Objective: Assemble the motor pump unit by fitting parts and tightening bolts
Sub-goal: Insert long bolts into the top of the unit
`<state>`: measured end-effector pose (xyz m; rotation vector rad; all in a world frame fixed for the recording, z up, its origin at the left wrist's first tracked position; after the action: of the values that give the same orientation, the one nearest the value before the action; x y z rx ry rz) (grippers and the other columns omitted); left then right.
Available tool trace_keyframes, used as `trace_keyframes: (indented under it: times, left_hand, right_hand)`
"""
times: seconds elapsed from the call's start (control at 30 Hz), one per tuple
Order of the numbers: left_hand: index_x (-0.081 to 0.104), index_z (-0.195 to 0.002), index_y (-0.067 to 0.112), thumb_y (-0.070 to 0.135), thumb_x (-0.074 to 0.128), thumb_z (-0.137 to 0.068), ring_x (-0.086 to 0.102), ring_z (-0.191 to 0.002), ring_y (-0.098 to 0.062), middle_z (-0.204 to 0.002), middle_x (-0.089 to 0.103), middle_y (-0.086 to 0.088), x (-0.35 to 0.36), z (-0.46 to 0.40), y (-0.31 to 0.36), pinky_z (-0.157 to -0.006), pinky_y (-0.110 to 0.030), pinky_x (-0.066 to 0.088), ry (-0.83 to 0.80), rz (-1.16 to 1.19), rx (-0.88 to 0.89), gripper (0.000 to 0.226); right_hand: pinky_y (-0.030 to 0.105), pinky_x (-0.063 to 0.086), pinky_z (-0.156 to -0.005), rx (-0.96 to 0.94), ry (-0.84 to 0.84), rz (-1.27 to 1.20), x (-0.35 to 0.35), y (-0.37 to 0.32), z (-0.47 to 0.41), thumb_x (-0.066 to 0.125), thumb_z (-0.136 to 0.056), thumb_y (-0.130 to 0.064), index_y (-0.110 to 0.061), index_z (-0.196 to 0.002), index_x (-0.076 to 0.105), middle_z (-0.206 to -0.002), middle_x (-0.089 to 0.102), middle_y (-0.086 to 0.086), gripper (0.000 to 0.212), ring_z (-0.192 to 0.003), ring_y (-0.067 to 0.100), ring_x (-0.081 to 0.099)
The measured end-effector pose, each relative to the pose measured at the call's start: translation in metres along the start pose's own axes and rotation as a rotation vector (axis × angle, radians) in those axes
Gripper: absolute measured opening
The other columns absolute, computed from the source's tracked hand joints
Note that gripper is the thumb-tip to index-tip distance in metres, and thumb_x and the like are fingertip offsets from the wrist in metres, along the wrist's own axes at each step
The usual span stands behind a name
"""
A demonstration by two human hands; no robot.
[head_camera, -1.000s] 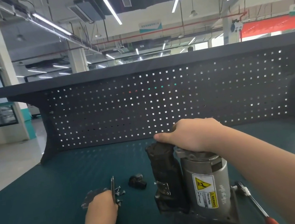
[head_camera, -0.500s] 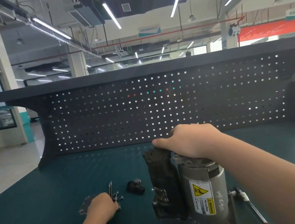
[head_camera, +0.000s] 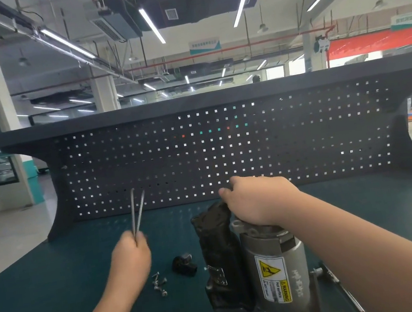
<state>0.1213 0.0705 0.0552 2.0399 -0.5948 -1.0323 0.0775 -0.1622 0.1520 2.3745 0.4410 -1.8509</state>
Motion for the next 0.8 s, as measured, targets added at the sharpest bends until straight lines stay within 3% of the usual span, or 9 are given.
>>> trace_keyframes:
  times: [0.07,0.17,0.27,0.33,0.4,0.47,0.57,0.67,0.8]
  left_hand:
    - [0.053,-0.082,0.008,0.013,0.037,-0.104,0.066,-0.076,-0.03,-0.071,0.069,-0.011,-0.015,0.017,0.038,-0.073,-0.036,0.048,-0.069,0.569,0.038,0.027]
    - [0.05,-0.083,0.009,0.011,0.036,-0.103,0.072,-0.097,-0.021,-0.088,0.075,-0.019,-0.013,0.048,0.093,-0.086,-0.028,0.046,-0.394,1.023,0.088,0.025]
    - [0.059,-0.093,0.003,0.016,0.042,-0.1,0.069,-0.104,-0.011,-0.095,0.076,-0.01,0.001,0.073,0.116,-0.094,-0.027,0.045,-0.532,0.862,0.168,0.024]
    - [0.066,-0.104,0.008,0.021,0.043,-0.101,0.068,-0.104,-0.007,-0.099,0.076,0.0,0.007,0.081,0.117,-0.096,-0.032,0.042,-0.551,0.732,0.204,0.026]
    - [0.072,-0.101,0.014,0.02,0.044,-0.101,0.068,-0.102,-0.008,-0.101,0.076,0.002,0.006,0.081,0.119,-0.087,-0.025,0.047,-0.595,0.705,0.217,0.028]
    - [0.074,-0.098,0.014,0.022,0.047,-0.1,0.069,-0.1,-0.013,-0.101,0.075,-0.002,0.006,0.079,0.119,-0.083,-0.021,0.051,-0.642,0.664,0.238,0.028]
    - [0.076,-0.097,0.021,0.024,0.049,-0.097,0.07,-0.098,-0.015,-0.1,0.075,-0.002,0.004,0.079,0.121,-0.087,-0.029,0.048,-0.671,0.625,0.241,0.027]
    - [0.078,-0.094,0.026,0.022,0.047,-0.099,0.07,-0.099,-0.012,-0.101,0.076,0.0,0.003,0.079,0.12,-0.088,-0.03,0.046,-0.644,0.653,0.192,0.031]
    - [0.079,-0.087,0.034,0.024,0.043,-0.102,0.069,-0.096,-0.001,-0.096,0.076,0.011,0.001,0.083,0.124,-0.086,-0.019,0.05,-0.621,0.635,0.177,0.04]
  right_hand:
    - [0.041,0.031,-0.075,0.034,0.101,-0.088,0.0,0.003,0.001,0.027,-0.101,-0.021,-0.016,-0.101,0.041,-0.093,0.051,0.005,0.015,-0.087,0.03,0.047]
    - [0.041,0.03,-0.085,0.076,0.251,-0.148,-0.001,0.006,0.001,0.035,-0.092,-0.014,-0.019,-0.145,0.014,-0.124,0.045,0.01,0.057,-0.112,0.031,0.036]
    - [0.036,0.026,-0.082,-0.009,0.42,-0.101,-0.007,0.003,0.006,0.045,-0.085,-0.004,-0.039,-0.147,-0.004,-0.115,0.04,0.004,0.086,-0.099,0.023,0.032]
    - [0.033,0.033,-0.076,-0.121,0.446,-0.17,-0.011,-0.003,0.01,0.047,-0.085,0.0,-0.058,-0.139,-0.005,-0.101,0.041,-0.002,0.095,-0.089,0.019,0.042]
    - [0.031,0.042,-0.06,-0.213,0.446,-0.263,-0.013,-0.008,0.012,0.044,-0.089,0.002,-0.068,-0.133,0.001,-0.1,0.044,-0.005,0.093,-0.075,0.016,0.051]
    - [0.031,0.047,-0.059,-0.248,0.453,-0.28,-0.015,-0.011,0.015,0.044,-0.09,0.001,-0.062,-0.138,0.019,-0.111,0.048,-0.006,0.083,-0.083,0.015,0.056]
    - [0.032,0.049,-0.075,-0.158,0.459,-0.228,-0.016,-0.006,0.02,0.053,-0.087,0.0,-0.039,-0.144,0.036,-0.121,0.054,-0.003,0.071,-0.104,0.02,0.056]
    - [0.031,0.039,-0.062,-0.109,0.444,0.069,-0.019,-0.01,0.019,0.055,-0.083,0.001,-0.031,-0.153,0.01,-0.095,0.054,-0.002,0.089,-0.081,0.021,0.049]
    - [0.035,0.039,-0.054,-0.316,0.347,0.41,-0.032,-0.007,0.018,0.044,-0.088,0.001,-0.015,-0.153,-0.007,-0.075,0.05,-0.001,0.084,-0.07,0.024,0.051]
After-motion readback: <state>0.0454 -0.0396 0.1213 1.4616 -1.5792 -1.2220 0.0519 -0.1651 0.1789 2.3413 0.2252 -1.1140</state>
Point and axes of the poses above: each hand's wrist, its own z-axis away from the middle knuckle, its own x-axis out of the palm, y = z × x, the point moved 4 cm from there along -z, towards the middle knuckle
